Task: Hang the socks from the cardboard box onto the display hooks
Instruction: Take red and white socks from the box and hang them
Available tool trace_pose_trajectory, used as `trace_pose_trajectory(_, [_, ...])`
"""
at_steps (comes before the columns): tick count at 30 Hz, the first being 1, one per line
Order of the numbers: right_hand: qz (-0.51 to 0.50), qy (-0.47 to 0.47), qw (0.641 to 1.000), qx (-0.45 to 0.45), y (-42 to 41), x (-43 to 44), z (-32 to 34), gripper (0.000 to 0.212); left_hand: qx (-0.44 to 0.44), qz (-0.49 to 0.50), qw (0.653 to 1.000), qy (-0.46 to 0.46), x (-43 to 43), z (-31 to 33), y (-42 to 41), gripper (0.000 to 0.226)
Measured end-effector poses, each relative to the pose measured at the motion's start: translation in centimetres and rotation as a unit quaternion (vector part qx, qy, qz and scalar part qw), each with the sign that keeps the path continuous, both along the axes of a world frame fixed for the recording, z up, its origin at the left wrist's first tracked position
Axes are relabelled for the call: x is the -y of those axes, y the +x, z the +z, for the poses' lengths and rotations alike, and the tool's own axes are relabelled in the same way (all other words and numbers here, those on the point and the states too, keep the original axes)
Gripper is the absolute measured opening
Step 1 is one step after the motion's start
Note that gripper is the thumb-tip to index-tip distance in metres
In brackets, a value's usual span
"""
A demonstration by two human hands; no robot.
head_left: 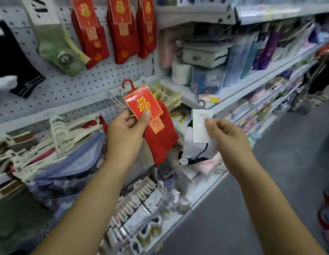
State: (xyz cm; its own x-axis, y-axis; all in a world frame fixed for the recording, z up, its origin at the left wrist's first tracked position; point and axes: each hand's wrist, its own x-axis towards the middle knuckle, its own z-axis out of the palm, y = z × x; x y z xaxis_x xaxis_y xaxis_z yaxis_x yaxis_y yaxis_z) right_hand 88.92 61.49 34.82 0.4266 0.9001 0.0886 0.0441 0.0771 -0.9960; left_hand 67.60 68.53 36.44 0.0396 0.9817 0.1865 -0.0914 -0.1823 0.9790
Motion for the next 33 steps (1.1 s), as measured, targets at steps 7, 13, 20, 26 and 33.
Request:
trace_pose_trajectory(7, [0.101, 0.062, 0.992, -0.039, 4.2, -9.0, 3.8, 0.027, -0.045, 0.028, 0.997, 0.053, -6.1, 3.9, 4.3, 0.02])
trace_pose_trajectory(13, [0.236, 0.066, 0.969, -0.033, 6.2, -15.7, 5.5, 0.029, -0.017, 0.134, 0.99, 0.044, -8.7, 5.4, 8.1, 0.025])
trace_pose_trajectory(20, [0.299, 0.107, 0.947, -0.047, 8.1, -21.3, 6.0, 0.026, -0.053, 0.201, 0.975, 0.078, -10.1, 5.5, 11.4, 0.013])
trace_pose_trajectory(26, [0.362, 0.129, 0.923, -0.013, 7.6, -23.2, 7.3, 0.02, -0.063, 0.205, 0.976, 0.034, -10.1, 5.4, 12.2, 0.04])
trace_pose_trajectory(33, [0.448, 0.041, 0.893, -0.014, 4.9, -25.4, 7.7, 0.038, -0.106, 0.233, 0.966, 0.024, -10.4, 5.8, 12.1, 0.017])
